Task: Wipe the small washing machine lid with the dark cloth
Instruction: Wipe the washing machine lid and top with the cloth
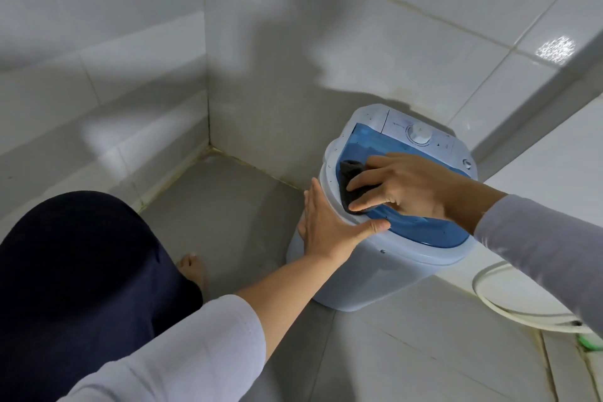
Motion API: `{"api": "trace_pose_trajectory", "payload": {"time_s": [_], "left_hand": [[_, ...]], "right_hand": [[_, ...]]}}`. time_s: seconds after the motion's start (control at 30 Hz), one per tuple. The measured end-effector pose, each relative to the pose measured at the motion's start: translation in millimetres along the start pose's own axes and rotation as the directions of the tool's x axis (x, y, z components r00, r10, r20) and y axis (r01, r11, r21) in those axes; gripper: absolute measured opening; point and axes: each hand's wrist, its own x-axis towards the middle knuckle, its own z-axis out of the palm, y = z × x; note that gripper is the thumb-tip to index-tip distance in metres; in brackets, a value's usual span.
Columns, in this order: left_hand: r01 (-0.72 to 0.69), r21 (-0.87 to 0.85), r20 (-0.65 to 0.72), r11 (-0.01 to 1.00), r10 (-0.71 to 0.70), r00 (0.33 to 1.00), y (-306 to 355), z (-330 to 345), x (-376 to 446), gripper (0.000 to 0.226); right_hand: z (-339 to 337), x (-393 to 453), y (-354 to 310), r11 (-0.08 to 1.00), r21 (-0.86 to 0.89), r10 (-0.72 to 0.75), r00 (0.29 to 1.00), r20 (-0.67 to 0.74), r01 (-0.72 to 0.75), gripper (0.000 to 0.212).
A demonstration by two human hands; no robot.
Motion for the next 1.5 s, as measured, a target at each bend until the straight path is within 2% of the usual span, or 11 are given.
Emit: {"api": "trace_pose_trajectory", "payload": {"time_s": [0.23, 0.37, 0.67, 0.83, 0.97, 1.13, 1.3, 1.4, 1.5], "left_hand": [[0.018, -0.010, -0.002, 1.000, -0.018, 1.000, -2, 2, 1, 0.134], [0.003, 0.003, 0.070, 1.000, -0.003, 0.998, -1, 1, 0, 0.139], [-0.025, 0.002, 0.026, 1.000, 0.025, 0.999, -7, 4, 3, 0.133], [0.011, 0.009, 0.083, 1.000, -0.011, 0.997, -4, 3, 2, 0.138], [0.025, 0.009, 0.092, 1.000, -0.026, 0.995, -2, 0, 0, 0.138], [0.028, 0.026, 0.105, 0.999, -0.031, 0.994, 0, -3, 2, 0.135], [0.042, 0.049, 0.114, 0.998, -0.048, 0.992, 5, -21, 13, 0.122], [0.014, 0.044, 0.070, 0.999, -0.017, 0.997, 14, -35, 34, 0.108], [-0.022, 0.074, 0.068, 0.997, 0.017, 0.998, 27, -44, 61, 0.101]], "right_hand": [[6, 14, 1, 0.999, -0.033, -0.002, 0.997, -0.074, -0.001, 0.048], [9, 25, 1, 0.998, -0.037, 0.037, 0.992, -0.119, -0.042, 0.046], [22, 48, 16, 0.975, -0.104, 0.171, 0.965, -0.200, -0.195, 0.047], [23, 56, 30, 0.938, -0.141, 0.291, 0.940, -0.180, -0.317, 0.047], [20, 60, 40, 0.871, -0.160, 0.465, 0.884, -0.041, -0.465, 0.045], [5, 66, 52, 0.811, -0.103, 0.584, 0.808, 0.072, -0.577, 0.055], [-18, 54, 80, 0.646, 0.060, 0.764, 0.643, -0.056, -0.761, 0.052], [-30, 52, 84, 0.644, 0.065, 0.765, 0.641, -0.061, -0.762, 0.050], [-30, 58, 77, 0.683, 0.077, 0.730, 0.682, -0.042, -0.727, 0.055]]}}
